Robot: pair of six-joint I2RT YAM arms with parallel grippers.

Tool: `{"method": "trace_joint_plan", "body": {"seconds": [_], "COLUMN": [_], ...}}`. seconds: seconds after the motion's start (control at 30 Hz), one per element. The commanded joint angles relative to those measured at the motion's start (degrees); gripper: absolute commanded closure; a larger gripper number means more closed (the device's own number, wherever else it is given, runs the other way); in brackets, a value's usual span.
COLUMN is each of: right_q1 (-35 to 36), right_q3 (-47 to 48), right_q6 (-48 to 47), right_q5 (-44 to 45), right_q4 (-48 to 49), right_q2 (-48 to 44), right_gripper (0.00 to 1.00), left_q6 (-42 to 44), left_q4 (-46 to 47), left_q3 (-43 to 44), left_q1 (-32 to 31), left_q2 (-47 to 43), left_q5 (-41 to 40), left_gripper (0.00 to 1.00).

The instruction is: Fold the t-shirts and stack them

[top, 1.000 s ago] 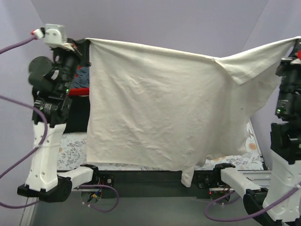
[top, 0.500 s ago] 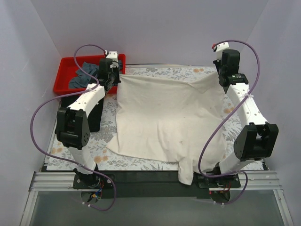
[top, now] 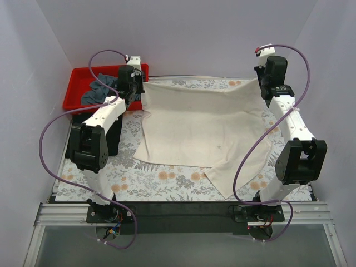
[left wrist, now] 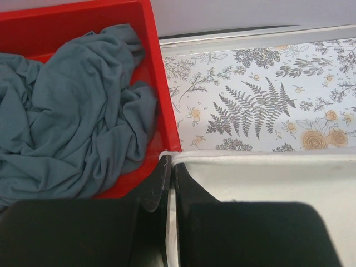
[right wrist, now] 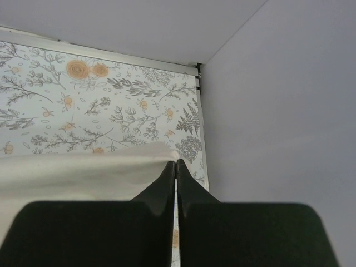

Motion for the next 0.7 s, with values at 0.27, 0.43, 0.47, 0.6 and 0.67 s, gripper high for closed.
{"method": "trace_joint_plan", "body": {"seconds": [0.27,0.43,0.47,0.6,0.67], "right_q1": [-1.4,-1.7,-1.8,-1.8,-1.8], "right_q3": [-0.1,3.3,4.2,7.6,8.7], "right_q6": [7.3,8.0,7.0,3.4,2.1], "right_q5": [4.8,9.0,9.0,7.3,6.2], "right_q4": [3.9,5.3,6.0,8.1,8.2], "right_q2": [-7.0,-15.6,-16.9,-24.6,-26.9], "right_gripper": [0.99,0.99,0.99,0.99,0.99], "left_q6": [3.7,3.4,3.3,2.7,2.1], "left_q4": [-5.7,-9.8,-11.0,-12.5,-12.6], "left_q3": [4.9,12.2,13.4,17.6,18.8], "left_q1": [0.5,0.5,0.5,0.4,0.2], "left_q2": [-9.9,-17.1,-18.2,-24.7,-29.1], "left_q5": [1.3,1.5,1.9,6.9,8.9], "left_gripper": [1.0,1.0,1.0,1.0,1.0]}}
